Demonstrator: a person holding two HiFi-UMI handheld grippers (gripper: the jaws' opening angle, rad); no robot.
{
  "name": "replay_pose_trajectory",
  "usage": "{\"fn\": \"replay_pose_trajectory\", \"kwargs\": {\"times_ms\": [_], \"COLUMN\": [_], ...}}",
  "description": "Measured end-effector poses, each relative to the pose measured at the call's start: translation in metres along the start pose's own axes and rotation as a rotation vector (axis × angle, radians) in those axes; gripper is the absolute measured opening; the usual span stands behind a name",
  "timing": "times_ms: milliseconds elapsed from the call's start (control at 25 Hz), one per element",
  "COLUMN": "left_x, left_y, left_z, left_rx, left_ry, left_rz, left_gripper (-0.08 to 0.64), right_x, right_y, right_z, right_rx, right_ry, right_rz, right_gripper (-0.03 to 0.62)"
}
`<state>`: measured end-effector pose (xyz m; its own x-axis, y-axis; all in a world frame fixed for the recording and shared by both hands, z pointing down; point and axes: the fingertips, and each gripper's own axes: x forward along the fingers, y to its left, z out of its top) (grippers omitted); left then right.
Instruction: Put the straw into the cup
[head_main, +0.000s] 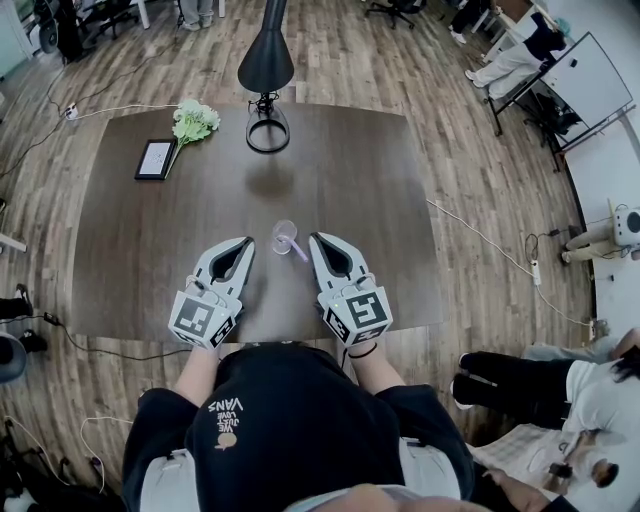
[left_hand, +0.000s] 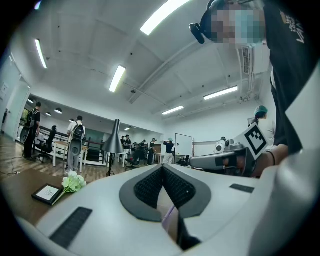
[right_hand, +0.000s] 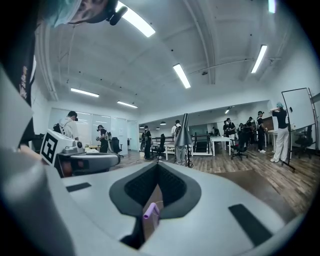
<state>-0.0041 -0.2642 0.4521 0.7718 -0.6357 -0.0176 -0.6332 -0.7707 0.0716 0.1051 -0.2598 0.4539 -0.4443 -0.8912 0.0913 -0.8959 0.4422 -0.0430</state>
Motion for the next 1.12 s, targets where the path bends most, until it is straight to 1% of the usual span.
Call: {"fn": "replay_pose_trajectory", "kwargs": {"times_ms": [240, 680, 1120], "left_x": [-0.0031, -0.0043, -0.0080], "left_y": [0.0001, -0.0028, -0.0027], "left_z": [0.0030, 0.0018, 0.0014], "left_rx": [0.006, 0.005, 0.005], "left_ry": [-0.008, -0.001, 0.001], "left_rz": [-0.004, -0.007, -0.003], "left_gripper": [0.009, 0.009, 0.010], "right_x": [-0.0008, -0.0071, -0.0072], "right_y": [0.0068, 0.0067, 0.0091], "right_z": [-0.0027, 0.0002, -0.0021], "right_rx": [0.010, 0.023, 0.013], "right_ry": [0.005, 0.004, 0.013], "right_rz": [0.006, 0.003, -0.001], "right_gripper": [0.017, 0.017, 0.017]}}
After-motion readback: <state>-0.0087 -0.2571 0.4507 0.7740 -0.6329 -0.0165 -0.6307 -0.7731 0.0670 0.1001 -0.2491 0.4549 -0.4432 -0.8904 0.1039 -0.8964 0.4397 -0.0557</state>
